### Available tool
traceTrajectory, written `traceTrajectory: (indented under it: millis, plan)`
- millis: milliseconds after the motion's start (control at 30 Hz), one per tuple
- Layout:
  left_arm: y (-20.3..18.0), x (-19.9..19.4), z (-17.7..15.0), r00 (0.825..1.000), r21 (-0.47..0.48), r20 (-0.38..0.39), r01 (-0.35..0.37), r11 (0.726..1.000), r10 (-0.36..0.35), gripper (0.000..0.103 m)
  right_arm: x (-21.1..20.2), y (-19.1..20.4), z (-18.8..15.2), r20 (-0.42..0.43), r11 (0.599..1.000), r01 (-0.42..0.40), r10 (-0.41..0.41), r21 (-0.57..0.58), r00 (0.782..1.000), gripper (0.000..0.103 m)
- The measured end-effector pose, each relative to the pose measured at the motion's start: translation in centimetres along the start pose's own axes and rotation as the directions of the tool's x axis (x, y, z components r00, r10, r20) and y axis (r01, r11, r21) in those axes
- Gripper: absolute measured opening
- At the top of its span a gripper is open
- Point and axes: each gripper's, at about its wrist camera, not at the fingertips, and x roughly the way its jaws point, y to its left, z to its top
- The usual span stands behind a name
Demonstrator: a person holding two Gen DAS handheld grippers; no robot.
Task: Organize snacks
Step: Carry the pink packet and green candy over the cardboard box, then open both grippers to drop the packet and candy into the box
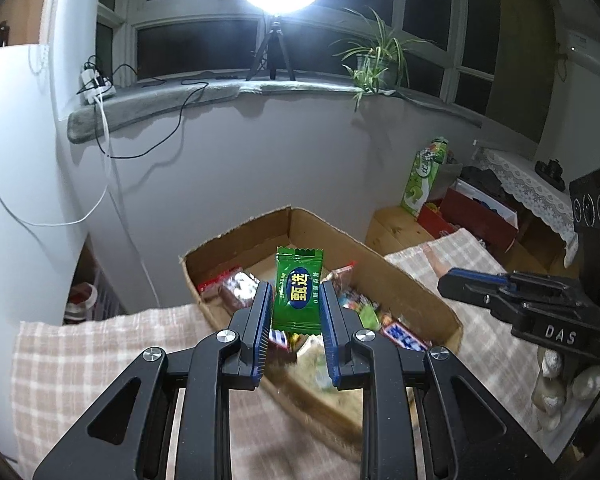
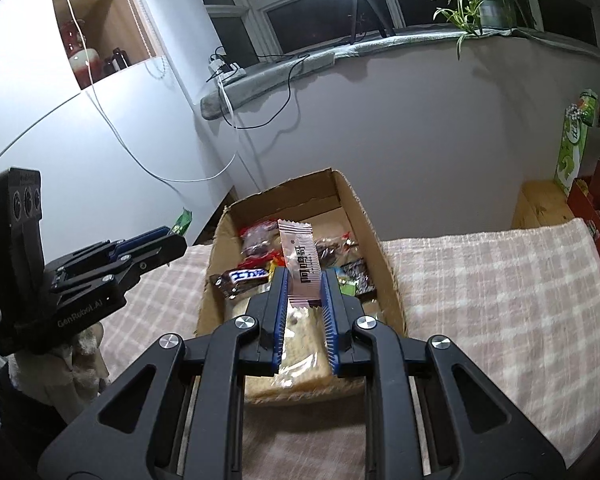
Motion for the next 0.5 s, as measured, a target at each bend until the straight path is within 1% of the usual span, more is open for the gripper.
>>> traceTrajectory:
  millis: [200, 333, 500]
  plan:
    - [0.2, 2.7, 1.5, 1.000, -0.004, -0.014, -0.013, 1.000, 0.013, 0.022, 1.9, -0.3, 0.8, -0.020, 1.000, -0.004, 0.003, -0.015, 1.000, 0.017]
    - [0.4, 4.4, 1.7, 0.999, -0.015, -0.038, -0.010, 1.000, 0.009, 0.022, 3.1, -0.3, 1.0, -0.033, 1.000, -0.005, 0.005, -0.021, 0.999, 0.017]
    - [0.1, 5.8, 1.4, 0.998, -0.001, -0.061, -0.007, 1.000, 0.007, 0.022, 4.5, -0.8, 0.8, -0.058, 1.000, -0.005, 0.004, -0.019, 0.998, 0.017]
